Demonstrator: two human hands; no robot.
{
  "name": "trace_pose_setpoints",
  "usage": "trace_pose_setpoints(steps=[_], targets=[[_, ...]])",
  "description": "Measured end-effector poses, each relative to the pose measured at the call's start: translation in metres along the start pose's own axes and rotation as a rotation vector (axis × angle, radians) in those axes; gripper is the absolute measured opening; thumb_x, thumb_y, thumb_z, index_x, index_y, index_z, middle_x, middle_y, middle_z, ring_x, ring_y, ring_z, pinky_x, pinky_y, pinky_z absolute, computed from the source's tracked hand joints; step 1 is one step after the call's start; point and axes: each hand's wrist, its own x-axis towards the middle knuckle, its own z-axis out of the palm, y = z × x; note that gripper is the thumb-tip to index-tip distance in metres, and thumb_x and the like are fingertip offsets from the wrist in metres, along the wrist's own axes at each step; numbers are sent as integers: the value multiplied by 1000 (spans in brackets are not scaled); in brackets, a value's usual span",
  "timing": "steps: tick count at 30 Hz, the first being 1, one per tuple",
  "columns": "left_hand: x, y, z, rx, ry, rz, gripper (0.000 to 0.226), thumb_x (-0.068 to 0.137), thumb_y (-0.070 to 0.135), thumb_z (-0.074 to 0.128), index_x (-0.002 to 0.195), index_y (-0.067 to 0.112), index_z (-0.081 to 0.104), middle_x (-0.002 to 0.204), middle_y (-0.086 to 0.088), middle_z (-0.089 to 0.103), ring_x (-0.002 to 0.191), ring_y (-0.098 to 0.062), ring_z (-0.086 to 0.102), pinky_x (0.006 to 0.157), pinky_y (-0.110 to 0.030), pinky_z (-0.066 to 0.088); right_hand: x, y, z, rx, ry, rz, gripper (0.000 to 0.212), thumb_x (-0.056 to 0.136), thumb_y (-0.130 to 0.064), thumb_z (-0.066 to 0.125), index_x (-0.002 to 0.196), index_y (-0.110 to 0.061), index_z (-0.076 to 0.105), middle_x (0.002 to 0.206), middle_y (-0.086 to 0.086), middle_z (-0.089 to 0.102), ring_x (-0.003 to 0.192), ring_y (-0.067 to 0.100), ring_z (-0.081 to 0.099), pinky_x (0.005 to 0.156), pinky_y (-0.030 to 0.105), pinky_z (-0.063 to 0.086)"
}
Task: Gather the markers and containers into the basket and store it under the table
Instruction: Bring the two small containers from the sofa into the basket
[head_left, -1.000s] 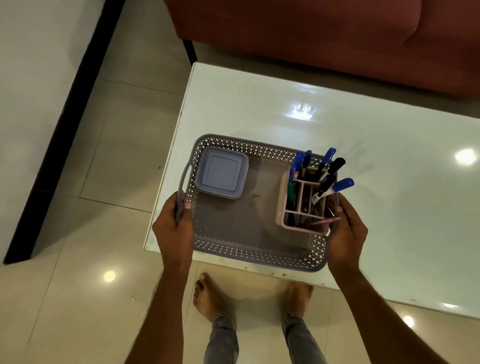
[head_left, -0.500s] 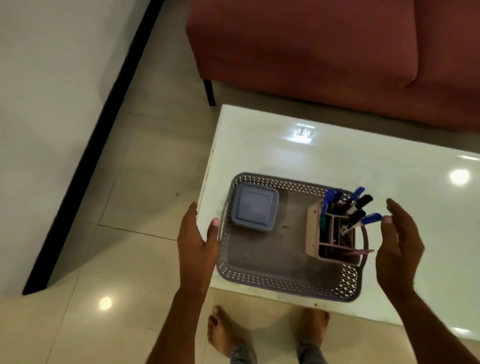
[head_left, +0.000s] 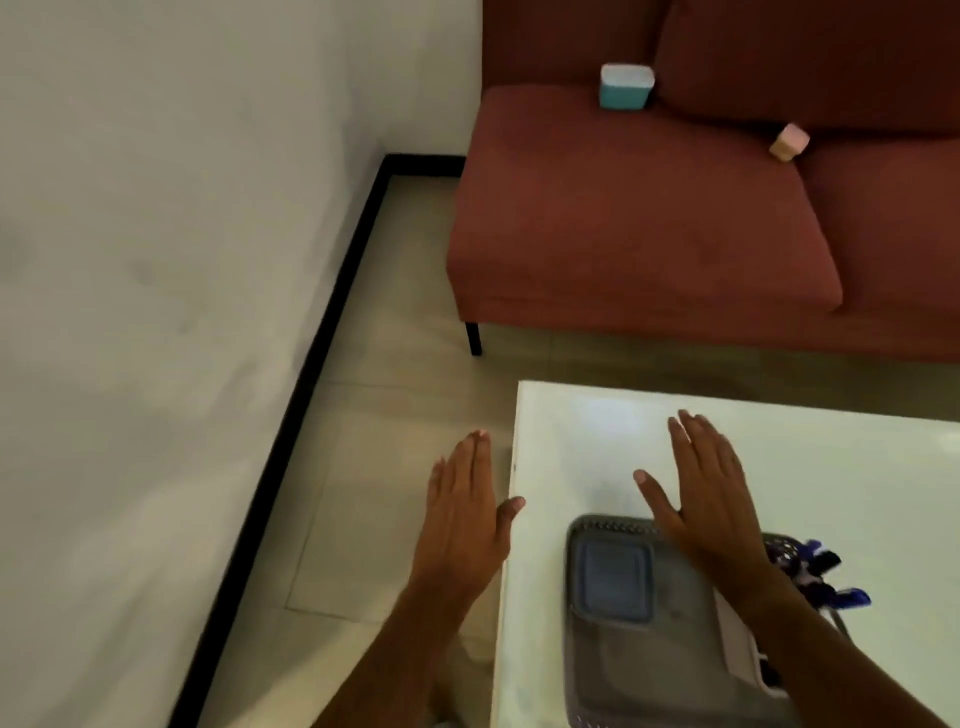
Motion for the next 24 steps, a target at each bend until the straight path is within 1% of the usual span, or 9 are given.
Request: trace_pose_setpoints(steps=[3,5,6,8,10,13,15,19,24], targets=[[41,-14,-26,43,-29,47,81,105,53,35,162,14,-6,172,-4,-3,159,-20,-2,128,-38,-6,38,-37,15,-1,-2,-6,79,99,-59,38,151,0,43,159,21,43,151,38,37,124,55,31],[76,-24,-35,38,-30,40,81,104,54,37,163,14,-3,172,-4,0,159,-20,1,129,-41,-1,64,-53,30,1,-17,12,78,99,-59,38,149,-1,46,158,20,45,150,38,39,123,54,33],[103,-33,-40,34,-17,47,81,104,53,39,163,14,0,172,-5,5,159,-21,5,129,-43,4,86,-62,37,18,-16,40,77,99,-59,38,149,-1,46,158,20,45,150,37,39,123,53,32],[124,-33,-48,28,31,62,80,103,54,39,163,12,6,171,-7,12,158,-23,12,129,-45,11,100,-71,40,-23,-17,32,76,100,-58,38,150,-2,45,158,19,45,150,36,38,124,52,31],[170,-47,-55,20,-21,97,82,102,54,40,163,12,7,171,-7,13,158,-23,14,129,-45,13,134,-82,53,-11,-24,84,76,100,-58,38,150,-1,46,157,20,46,149,37,40,123,53,32],[236,-72,-74,48,-39,124,84,102,52,47,163,11,7,171,-8,14,158,-24,15,129,-47,15,185,-107,67,-11,-19,138,77,100,-58,36,150,0,45,157,20,46,149,38,40,123,55,33],[268,-78,-89,46,-51,128,84,102,51,47,163,11,6,171,-8,13,158,-23,14,129,-47,14,217,-117,65,1,-8,155,76,100,-57,36,150,-1,45,157,20,46,148,37,40,123,55,32],[322,-84,-118,67,-14,162,84,101,49,49,163,10,7,170,-9,17,157,-23,18,129,-47,15,274,-139,54,13,20,210,75,100,-57,36,152,-3,42,158,18,44,150,35,38,125,52,28],[382,-74,-152,72,-27,179,82,102,47,50,162,6,12,168,-11,24,155,-26,24,127,-50,19,335,-152,36,11,-19,285,78,99,-60,35,155,-7,36,163,16,39,153,32,32,127,50,25]])
